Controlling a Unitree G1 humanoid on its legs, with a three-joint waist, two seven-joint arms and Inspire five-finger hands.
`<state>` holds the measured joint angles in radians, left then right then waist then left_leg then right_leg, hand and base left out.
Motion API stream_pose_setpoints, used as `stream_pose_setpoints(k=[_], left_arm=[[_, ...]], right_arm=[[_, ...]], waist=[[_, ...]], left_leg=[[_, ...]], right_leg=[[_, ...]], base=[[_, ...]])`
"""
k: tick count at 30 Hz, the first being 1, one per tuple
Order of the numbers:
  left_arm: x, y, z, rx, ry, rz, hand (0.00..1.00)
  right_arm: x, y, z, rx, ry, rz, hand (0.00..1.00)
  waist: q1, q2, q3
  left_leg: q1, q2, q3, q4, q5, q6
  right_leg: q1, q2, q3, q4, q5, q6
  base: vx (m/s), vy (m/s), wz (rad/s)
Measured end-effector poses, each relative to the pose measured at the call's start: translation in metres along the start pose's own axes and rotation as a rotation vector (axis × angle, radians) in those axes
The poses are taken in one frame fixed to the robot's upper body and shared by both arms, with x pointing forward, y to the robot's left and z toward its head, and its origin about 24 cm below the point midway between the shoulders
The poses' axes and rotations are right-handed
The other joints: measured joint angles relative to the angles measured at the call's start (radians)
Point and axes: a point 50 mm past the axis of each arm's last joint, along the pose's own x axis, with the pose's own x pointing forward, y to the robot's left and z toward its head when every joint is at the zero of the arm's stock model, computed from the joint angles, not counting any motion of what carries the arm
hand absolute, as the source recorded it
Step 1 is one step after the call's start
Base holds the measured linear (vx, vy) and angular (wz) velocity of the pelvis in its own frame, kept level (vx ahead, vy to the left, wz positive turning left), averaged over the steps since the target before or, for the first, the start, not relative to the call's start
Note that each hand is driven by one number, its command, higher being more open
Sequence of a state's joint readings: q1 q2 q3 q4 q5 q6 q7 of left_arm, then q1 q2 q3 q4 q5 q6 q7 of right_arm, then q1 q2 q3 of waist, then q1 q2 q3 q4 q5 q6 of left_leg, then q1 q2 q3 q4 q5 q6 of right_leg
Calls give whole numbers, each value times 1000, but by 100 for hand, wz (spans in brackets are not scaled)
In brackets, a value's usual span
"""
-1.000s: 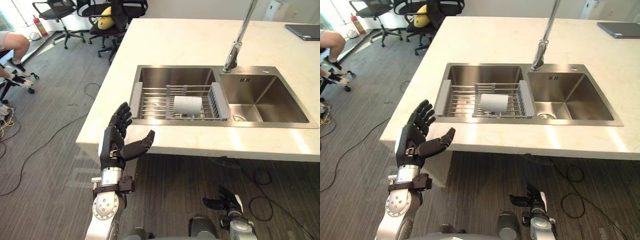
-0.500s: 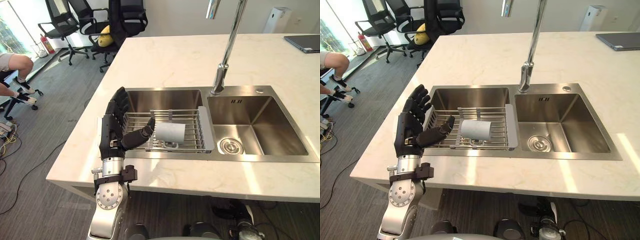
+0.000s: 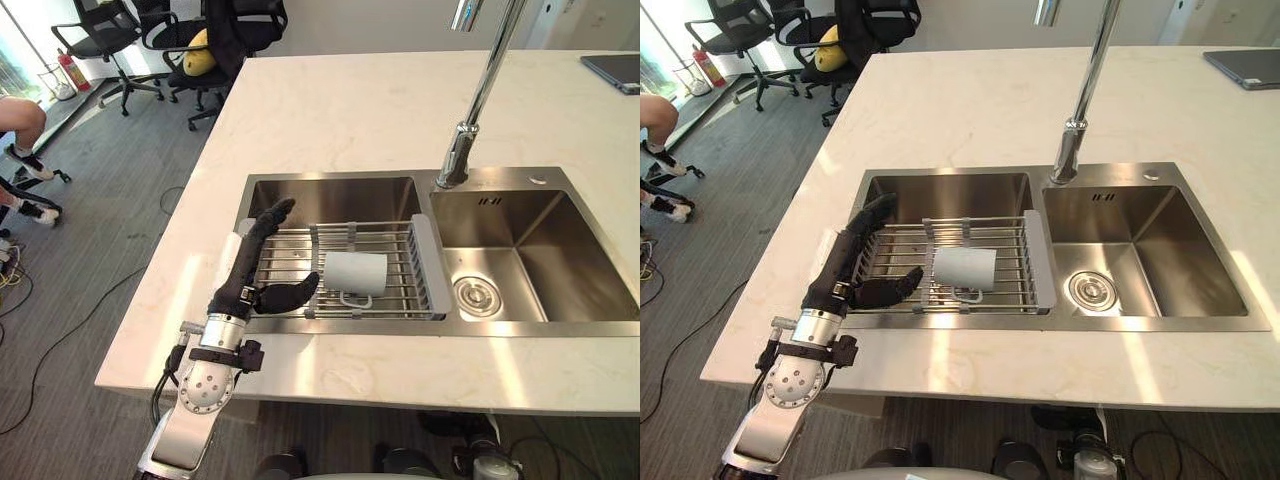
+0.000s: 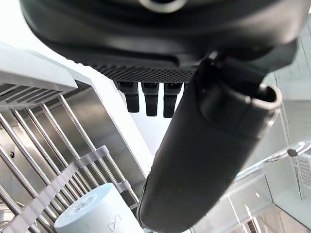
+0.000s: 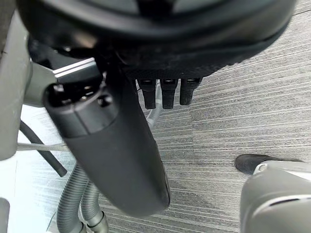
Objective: Walk over to the sink, pick up the cup, carry it to the dishwasher, place the cup inside the dishwasher, then close the dishwasher door
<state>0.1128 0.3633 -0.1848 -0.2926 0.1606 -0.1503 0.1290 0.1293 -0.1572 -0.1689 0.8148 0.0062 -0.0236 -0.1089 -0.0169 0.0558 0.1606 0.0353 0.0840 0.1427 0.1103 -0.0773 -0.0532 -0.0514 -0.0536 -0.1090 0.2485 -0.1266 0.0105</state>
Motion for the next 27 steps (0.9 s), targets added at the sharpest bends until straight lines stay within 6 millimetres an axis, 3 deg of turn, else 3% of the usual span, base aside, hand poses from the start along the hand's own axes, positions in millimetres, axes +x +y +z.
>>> stream_pose_setpoints(k=[5, 17, 27], left_arm=[[7, 2, -2, 52, -8, -22, 90], [15, -2, -12, 197, -4, -121, 90], [23, -17, -16, 255, -15, -229, 90]], right_arm=[[-1, -2, -8, -10, 29, 1, 90], [-1, 1, -12, -28, 46, 20, 90], [-2, 1, -14, -33, 52, 20, 90]], waist=[[-4, -4, -19], [-30, 1, -36], [-59, 4, -40]], left_leg=[[6, -2, 1, -15, 10, 1], [26, -22, -4, -111, 73, 11], [35, -32, -5, -135, 83, 23]], right_leg=[[0, 2, 6, -10, 10, -1], [38, -1, 5, -164, 115, 8], [69, -2, 8, -241, 161, 22]], base=[[-14, -3, -4], [-65, 26, -1], [-2, 5, -1]])
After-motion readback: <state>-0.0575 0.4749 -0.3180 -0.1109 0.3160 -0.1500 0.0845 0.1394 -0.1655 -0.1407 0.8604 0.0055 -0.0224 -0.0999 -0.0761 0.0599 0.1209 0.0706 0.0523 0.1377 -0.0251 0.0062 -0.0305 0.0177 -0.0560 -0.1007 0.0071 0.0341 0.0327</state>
